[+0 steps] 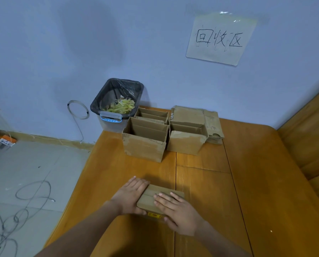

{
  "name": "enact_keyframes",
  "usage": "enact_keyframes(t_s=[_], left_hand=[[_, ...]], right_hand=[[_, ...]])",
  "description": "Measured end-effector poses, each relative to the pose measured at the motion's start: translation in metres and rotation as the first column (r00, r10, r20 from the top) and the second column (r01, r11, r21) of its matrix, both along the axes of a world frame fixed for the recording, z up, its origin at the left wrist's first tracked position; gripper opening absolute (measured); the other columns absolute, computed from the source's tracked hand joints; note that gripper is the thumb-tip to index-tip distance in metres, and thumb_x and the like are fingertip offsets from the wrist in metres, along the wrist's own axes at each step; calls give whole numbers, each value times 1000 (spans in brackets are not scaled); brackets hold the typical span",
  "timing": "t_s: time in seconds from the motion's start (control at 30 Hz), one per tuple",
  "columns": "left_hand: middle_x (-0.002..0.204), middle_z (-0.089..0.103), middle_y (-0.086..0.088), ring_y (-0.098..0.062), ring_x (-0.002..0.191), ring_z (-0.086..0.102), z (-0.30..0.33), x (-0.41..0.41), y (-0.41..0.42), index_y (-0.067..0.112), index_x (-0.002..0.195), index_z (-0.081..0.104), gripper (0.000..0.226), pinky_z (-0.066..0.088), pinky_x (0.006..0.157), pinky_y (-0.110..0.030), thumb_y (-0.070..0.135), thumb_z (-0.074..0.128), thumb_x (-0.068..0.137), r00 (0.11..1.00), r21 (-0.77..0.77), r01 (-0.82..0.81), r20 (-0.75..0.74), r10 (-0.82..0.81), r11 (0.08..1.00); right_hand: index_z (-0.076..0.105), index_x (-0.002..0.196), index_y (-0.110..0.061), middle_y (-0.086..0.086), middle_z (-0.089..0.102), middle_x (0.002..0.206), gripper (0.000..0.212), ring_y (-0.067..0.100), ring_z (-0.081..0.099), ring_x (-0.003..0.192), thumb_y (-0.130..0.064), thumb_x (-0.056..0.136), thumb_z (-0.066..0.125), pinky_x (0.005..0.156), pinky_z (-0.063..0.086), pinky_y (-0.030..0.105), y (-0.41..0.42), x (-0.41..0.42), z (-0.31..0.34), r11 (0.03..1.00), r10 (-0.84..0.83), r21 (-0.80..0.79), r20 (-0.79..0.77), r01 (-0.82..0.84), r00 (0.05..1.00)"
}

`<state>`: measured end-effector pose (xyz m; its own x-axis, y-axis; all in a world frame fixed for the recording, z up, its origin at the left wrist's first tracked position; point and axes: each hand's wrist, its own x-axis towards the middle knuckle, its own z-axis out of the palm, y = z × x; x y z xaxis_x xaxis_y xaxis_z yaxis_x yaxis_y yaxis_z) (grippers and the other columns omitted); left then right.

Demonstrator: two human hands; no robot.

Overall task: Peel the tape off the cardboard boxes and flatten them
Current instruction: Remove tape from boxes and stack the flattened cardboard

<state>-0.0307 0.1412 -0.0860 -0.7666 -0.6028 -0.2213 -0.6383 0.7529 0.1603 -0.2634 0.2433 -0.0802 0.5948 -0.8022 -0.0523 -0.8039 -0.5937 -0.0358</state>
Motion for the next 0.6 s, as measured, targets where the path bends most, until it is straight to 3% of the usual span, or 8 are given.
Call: enact_keyframes(t_s=[0.17, 0.37, 0.5, 0.57, 0.6], left_hand=[[156, 20, -1, -12, 147, 10, -1, 0, 1, 16, 153, 11, 104, -28, 108, -27, 72, 55, 77, 1000, -9, -1, 0, 1, 1000], [156, 21, -2, -13, 146, 11, 0, -1, 1, 15, 153, 12, 104, -27, 108, -29, 72, 56, 77, 1000, -19, -8, 1, 8, 1000], [156, 18, -1, -12, 147, 9, 0, -4, 0, 15, 153, 11, 104, -23, 111, -28, 71, 56, 77, 1000, -23, -17, 13, 17, 1000], [157, 18, 0, -12, 147, 9, -1, -4, 0, 15, 152, 11, 104, -20, 113, -28, 72, 56, 77, 1000, -19, -26, 9, 26, 999], [157, 18, 0, -12, 147, 9, -1, -4, 1, 14, 152, 12, 104, -20, 114, -28, 72, 55, 77, 1000, -17, -28, 7, 28, 999]], right_hand=[[37, 147, -20, -6, 33, 154, 58, 12, 28, 142, -41, 94, 42, 111, 31, 46, 12, -7, -1, 999, -35, -17, 21, 35, 999], [53, 137, -24, -9, 47, 145, 49, 11, 41, 136, -39, 92, 42, 107, 40, 41, 17, -12, 3, 997, -37, -69, 47, 40, 998], [63, 123, -17, -3, 61, 129, 40, 14, 52, 123, -33, 91, 45, 98, 49, 35, 5, 1, 13, 993, -67, -73, 246, 88, 967], [57, 130, -16, 0, 54, 137, 45, 16, 45, 131, -36, 92, 45, 108, 39, 40, -8, 16, 18, 995, -68, -61, 228, 84, 971], [49, 137, -16, 1, 44, 147, 50, 16, 34, 139, -38, 93, 42, 116, 26, 43, -13, 22, 17, 997, -55, -38, 184, 63, 981]])
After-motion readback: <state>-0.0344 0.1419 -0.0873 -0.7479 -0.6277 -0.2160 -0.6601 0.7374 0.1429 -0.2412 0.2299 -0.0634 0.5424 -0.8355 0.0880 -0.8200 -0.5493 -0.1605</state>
